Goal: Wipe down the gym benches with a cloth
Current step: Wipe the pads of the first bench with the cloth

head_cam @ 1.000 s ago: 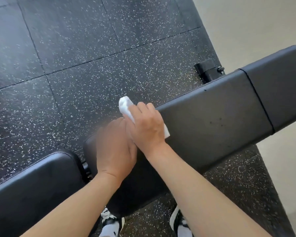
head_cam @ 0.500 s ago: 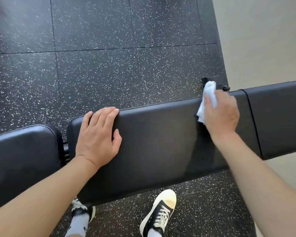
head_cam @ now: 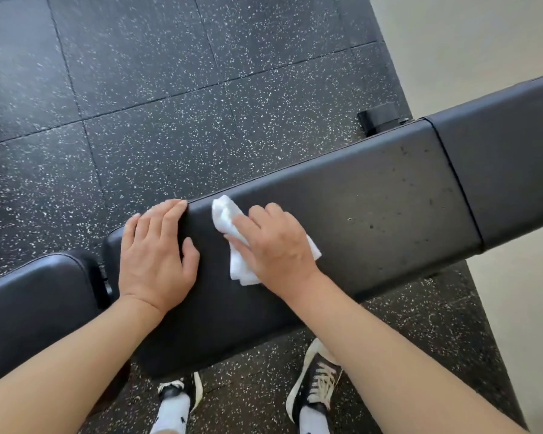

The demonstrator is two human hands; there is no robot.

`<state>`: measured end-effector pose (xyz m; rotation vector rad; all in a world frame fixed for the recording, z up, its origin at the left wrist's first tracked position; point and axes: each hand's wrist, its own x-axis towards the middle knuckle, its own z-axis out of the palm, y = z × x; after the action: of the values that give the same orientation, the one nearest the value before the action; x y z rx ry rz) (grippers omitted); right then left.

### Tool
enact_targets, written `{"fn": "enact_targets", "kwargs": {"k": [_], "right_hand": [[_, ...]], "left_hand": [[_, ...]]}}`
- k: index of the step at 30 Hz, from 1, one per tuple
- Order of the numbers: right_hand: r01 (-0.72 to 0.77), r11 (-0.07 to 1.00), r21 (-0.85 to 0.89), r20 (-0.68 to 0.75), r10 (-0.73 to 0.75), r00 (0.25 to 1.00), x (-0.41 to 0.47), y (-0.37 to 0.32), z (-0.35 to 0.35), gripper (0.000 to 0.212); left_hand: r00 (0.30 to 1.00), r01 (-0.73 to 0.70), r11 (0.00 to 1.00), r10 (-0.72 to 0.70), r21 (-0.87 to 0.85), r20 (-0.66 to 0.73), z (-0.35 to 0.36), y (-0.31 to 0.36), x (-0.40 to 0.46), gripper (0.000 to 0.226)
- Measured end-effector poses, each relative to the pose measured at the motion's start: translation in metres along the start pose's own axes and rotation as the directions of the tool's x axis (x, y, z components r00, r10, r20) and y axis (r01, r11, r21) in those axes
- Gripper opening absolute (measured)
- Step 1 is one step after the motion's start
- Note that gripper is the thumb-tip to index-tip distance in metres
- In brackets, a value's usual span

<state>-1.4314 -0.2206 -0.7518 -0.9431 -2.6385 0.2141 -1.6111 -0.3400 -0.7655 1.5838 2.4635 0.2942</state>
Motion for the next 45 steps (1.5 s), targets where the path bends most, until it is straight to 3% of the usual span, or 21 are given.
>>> {"fn": "enact_targets", "kwargs": {"k": [4,6,9,11,12,14,17,22,28,33,41,45], "right_hand": [[-0.162,0.963,-0.213,-0.075,0.15,0.986,-0.008,0.089,-0.022,0.025],[-0.352,0.928,-0.12,-0.13,0.337,0.933,-0.017,0.123,-0.031,0.018],[-0.509,0.861,-0.015,-0.131,0.502,0.855,-0.019,0.113,-0.026,0.034],[-0.447,0.888,-0.106,-0.047,0.445,0.894,-0.01,0.076,-0.015,0.048],[-0.391,0.912,-0.127,-0.017,0.392,0.92,-0.004,0.055,-0.008,0.044],[-0.301,0.952,-0.049,-0.026,0.3,0.953,0.005,0.007,0.007,0.02],[-0.167,0.983,0.071,0.011,0.167,0.986,0.016,-0.053,0.022,0.021],[-0.102,0.989,0.106,0.032,0.099,0.995,0.011,-0.037,0.015,0.021],[-0.312,0.95,0.029,0.086,0.308,0.947,-0.08,0.026,-0.031,0.03],[-0.41,0.912,-0.011,0.093,0.409,0.908,-0.122,0.012,-0.033,0.025],[-0.273,0.96,0.065,-0.088,0.278,0.957,0.035,-0.016,0.026,0.029],[-0.254,0.963,0.088,-0.055,0.26,0.964,0.1,-0.035,0.044,0.023]], "left_hand": [[1.0,-0.003,1.0,0.003,0.001,-0.016,-0.001,0.001,0.001,0.061],[1.0,-0.014,1.0,0.014,-0.001,-0.022,-0.001,0.0,0.0,0.06],[1.0,-0.011,1.0,0.011,-0.009,-0.017,-0.001,0.0,0.0,0.06],[1.0,-0.012,1.0,0.012,-0.008,-0.015,-0.001,-0.001,0.0,0.06],[1.0,-0.015,1.0,0.015,-0.005,-0.015,-0.001,-0.002,0.0,0.06],[1.0,-0.017,1.0,0.017,0.0,-0.01,-0.001,-0.003,0.0,0.06],[1.0,-0.011,1.0,0.011,-0.012,0.004,-0.002,-0.003,0.0,0.059],[1.0,-0.017,1.0,0.017,-0.022,0.006,-0.001,-0.004,0.0,0.058],[1.0,-0.018,1.0,0.018,-0.018,-0.008,-0.002,-0.005,0.0,0.06],[1.0,-0.015,0.999,0.015,-0.03,-0.004,-0.003,-0.005,0.001,0.06],[1.0,-0.011,0.999,0.012,-0.031,0.027,-0.004,-0.005,0.0,0.06],[1.0,-0.014,0.999,0.015,-0.028,0.021,-0.003,-0.005,0.0,0.06]]}}
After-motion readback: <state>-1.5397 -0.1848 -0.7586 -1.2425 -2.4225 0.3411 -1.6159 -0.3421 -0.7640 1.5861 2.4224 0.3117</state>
